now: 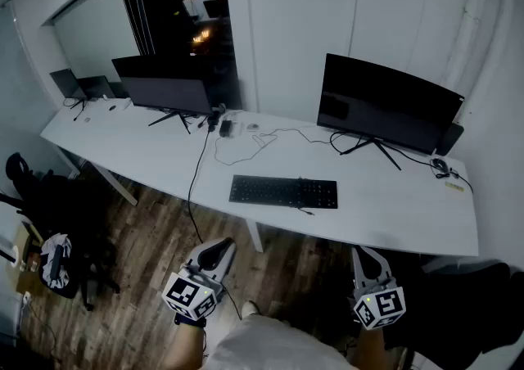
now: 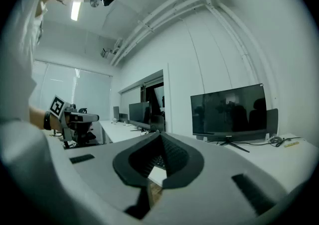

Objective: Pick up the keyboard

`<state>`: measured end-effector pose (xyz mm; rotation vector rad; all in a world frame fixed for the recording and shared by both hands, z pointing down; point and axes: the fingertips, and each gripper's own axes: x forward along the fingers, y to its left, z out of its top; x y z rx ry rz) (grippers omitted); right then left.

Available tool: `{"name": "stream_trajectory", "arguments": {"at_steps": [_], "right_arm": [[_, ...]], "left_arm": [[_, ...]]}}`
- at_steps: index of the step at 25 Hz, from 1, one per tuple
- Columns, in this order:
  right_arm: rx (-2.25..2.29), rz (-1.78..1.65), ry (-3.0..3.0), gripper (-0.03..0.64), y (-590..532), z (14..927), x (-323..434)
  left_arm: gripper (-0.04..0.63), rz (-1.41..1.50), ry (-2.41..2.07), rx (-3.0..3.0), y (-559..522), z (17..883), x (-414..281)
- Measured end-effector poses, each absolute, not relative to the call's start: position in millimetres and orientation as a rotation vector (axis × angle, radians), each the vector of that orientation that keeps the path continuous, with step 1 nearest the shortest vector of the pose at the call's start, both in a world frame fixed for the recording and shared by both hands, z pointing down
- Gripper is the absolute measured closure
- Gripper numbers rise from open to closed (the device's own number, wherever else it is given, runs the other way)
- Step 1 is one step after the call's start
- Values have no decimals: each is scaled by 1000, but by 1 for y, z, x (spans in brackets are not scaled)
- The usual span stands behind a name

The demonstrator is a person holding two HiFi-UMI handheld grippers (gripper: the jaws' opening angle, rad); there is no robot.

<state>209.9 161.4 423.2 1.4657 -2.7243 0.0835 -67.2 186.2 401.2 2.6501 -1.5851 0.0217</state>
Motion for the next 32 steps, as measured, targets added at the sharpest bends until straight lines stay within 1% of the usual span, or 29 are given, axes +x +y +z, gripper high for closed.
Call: {"name": "stream_trajectory", "arguments": {"at_steps": [12,24,32], "right_arm": [[1455,42,-2711,617,173,418,211],[1486,98,-2741,615,179,425,226],[1513,134,-2734,614,170,432,234]], "left_arm": [[567,46,-1576,2648,197,398,-68],[566,90,-1498,2672,194,412,-44],[566,104,-1503,2658,190,418,-47]]}}
